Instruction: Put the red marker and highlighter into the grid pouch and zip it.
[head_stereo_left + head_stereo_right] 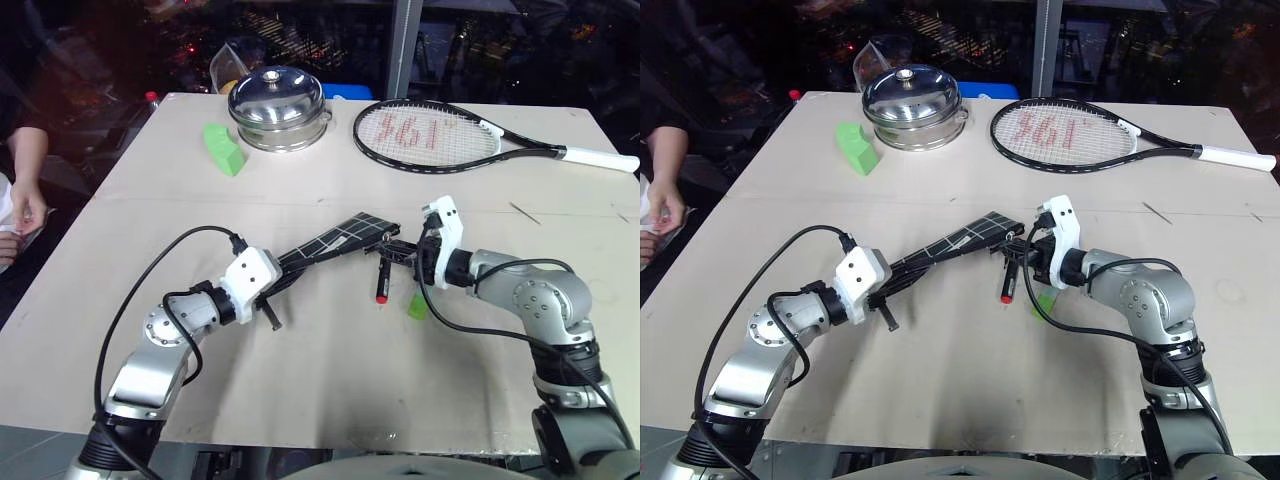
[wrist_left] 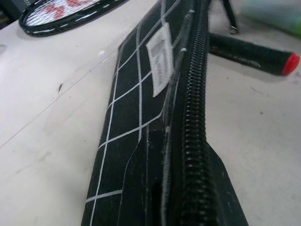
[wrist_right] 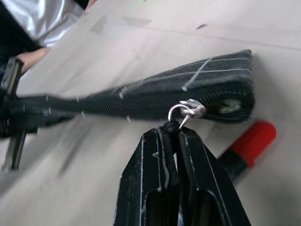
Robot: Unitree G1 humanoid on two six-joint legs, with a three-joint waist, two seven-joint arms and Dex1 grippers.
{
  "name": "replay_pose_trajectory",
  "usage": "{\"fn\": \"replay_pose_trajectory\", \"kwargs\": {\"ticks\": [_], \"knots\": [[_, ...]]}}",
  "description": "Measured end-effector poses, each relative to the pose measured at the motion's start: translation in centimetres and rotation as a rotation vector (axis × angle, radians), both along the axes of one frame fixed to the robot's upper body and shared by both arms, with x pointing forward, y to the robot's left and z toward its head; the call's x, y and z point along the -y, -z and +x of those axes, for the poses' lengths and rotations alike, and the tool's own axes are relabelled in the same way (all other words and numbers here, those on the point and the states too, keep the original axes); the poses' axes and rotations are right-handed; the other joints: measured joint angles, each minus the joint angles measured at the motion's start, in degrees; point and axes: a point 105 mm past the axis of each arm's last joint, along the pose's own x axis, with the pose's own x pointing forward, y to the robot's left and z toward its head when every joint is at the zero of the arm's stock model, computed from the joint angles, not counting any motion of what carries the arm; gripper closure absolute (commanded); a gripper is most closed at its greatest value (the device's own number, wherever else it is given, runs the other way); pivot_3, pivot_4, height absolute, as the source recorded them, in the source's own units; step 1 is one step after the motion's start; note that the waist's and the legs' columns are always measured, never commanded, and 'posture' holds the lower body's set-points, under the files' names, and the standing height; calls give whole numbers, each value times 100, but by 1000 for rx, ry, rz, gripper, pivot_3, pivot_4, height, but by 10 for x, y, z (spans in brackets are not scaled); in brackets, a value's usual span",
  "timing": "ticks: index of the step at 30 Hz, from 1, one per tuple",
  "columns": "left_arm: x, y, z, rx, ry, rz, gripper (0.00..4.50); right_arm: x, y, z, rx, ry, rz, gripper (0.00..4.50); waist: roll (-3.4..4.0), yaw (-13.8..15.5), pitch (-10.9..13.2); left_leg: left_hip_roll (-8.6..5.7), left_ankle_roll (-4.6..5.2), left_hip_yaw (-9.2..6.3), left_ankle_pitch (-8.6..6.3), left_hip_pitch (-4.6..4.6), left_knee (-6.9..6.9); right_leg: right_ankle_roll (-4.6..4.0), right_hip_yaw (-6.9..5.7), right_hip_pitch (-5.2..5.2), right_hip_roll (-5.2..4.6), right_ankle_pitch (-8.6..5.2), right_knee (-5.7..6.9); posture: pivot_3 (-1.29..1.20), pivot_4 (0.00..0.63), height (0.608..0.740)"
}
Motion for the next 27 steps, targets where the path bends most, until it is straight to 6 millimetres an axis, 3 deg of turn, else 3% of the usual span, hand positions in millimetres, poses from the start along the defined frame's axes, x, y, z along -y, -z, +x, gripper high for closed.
{"fn": "replay_pose_trajectory", "kwargs": {"ticks": [6, 16, 27], "knots": [[2, -1, 0, -5, 10, -2, 4500, 5, 1, -9, -8, -71, 7, 4395, 1, -18, 1, 1, 0, 0, 0, 2, -3, 1, 1, -1, 3, -1, 0, 0, 150, 740], [20, -6, 3, 76, 77, 40, 4500, -25, -5, -26, -111, -178, 156, 4395, 3, 8, 2, 0, 0, 1, 0, -2, -4, -1, 1, -2, -1, 0, -5, 0, 150, 740], [42, -4, 15, 129, 69, 40, 4500, -46, -15, -28, -153, -210, 197, 4395, 5, -10, 3, 0, 0, 1, 0, -1, -6, 0, 1, -2, 2, 0, -5, 0, 150, 740]]}}
